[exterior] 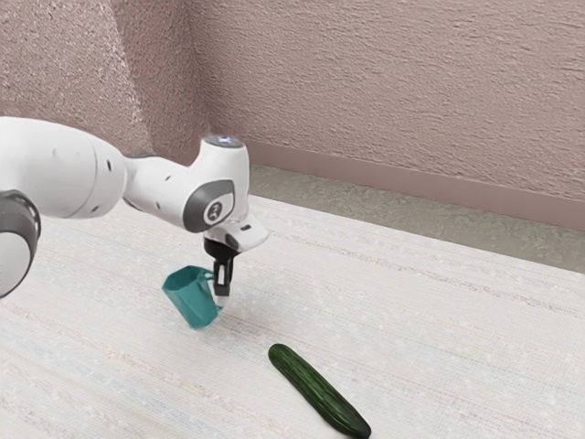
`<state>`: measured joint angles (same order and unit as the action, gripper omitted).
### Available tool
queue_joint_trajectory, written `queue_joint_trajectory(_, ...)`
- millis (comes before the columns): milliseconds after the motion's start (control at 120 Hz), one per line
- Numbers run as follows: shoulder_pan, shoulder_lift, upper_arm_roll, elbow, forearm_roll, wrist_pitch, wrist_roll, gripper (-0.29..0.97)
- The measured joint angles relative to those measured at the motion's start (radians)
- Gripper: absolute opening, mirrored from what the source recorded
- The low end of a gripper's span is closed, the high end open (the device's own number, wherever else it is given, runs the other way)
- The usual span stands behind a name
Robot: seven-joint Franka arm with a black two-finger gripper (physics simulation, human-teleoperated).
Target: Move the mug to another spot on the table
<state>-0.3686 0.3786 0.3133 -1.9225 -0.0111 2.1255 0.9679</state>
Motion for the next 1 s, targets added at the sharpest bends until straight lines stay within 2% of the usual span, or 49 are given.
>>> queue_joint_trajectory(158, -0.004, 0.001, 0.000, 0.000, -0.006, -0.003, -0.016, 0.36)
queue_joint_trajectory(342, -0.006, -0.008, 0.001, 0.004, -0.008, -0.008, -0.030, 0.55)
queue_joint_trajectory(617, -0.015, -0.092, 0.016, 0.038, -0.008, -0.053, -0.048, 0.64)
queue_joint_trajectory(700, -0.016, -0.116, 0.016, 0.085, 0.013, -0.081, -0.057, 0.65)
queue_joint_trajectory(833, -0.016, -0.235, 0.014, 0.133, 0.036, -0.189, -0.152, 0.67)
queue_joint_trajectory(900, -0.014, -0.299, 0.010, 0.153, 0.025, -0.257, -0.226, 0.67)
queue_joint_trajectory(1000, -0.017, -0.289, 0.026, 0.261, 0.008, -0.348, -0.327, 0.67)
